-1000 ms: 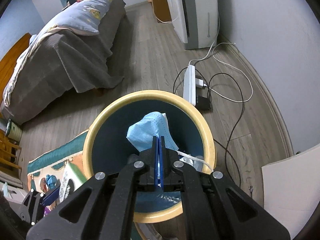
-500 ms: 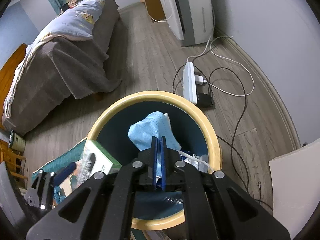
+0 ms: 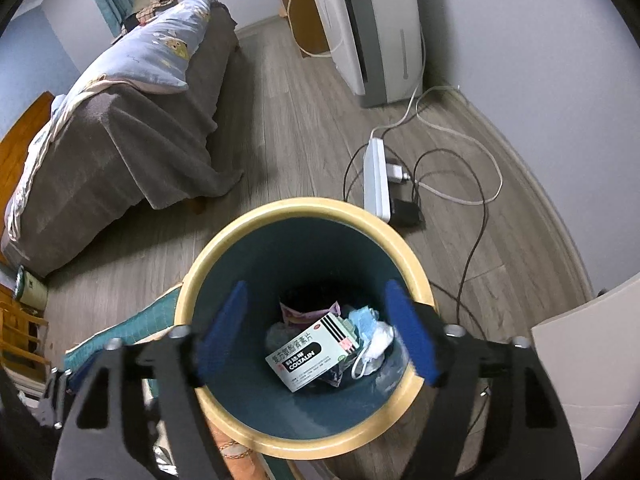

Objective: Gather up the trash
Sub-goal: 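Move both tools back over the rug and grasp the purple spray bottle with the left tool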

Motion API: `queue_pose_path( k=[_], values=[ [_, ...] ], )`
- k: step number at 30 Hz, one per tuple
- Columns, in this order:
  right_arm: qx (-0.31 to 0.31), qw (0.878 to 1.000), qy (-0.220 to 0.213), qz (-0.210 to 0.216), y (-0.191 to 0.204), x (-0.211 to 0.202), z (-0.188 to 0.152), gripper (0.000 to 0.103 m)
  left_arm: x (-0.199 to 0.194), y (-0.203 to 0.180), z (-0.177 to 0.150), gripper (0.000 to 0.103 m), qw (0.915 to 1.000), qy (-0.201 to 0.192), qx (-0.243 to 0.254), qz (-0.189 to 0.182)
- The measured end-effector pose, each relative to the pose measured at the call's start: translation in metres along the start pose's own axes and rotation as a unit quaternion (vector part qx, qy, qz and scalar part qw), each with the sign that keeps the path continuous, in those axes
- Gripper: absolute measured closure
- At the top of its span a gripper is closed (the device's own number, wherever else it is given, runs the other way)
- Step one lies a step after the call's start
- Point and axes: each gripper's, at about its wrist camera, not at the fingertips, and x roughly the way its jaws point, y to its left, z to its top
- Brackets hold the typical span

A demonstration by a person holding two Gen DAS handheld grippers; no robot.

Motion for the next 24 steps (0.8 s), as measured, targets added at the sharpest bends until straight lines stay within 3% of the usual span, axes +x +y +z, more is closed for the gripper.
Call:
queue_pose_path(
  k=[4, 13, 20, 24],
  values=[
    [-0.025, 1.000, -0.017, -0.006, 0.018, -0.015, -0.001, 0.006, -0.039, 0.019, -0.012, 0.010, 0.9996, -0.019, -0.013, 0.019],
    [-0.088, 0.995, -0.024, 0.025, 0.087, -0.039, -0.014, 0.006, -0.120, 0.077, -0.044, 0.006, 0.9943, -0.042, -0.010, 0.098],
    [-0.134, 0.989, -0.017, 0.061, 0.152, -0.053, -0.038, 0.006, -0.161, 0.124, -0.083, 0.006, 0.9874, -0.039, -0.072, 0.136],
    [-0.180, 0.980, -0.011, 0.080, 0.189, -0.053, -0.060, 0.006, -0.164, 0.143, -0.111, 0.006, 0.9827, -0.024, -0.101, 0.153]
  ],
)
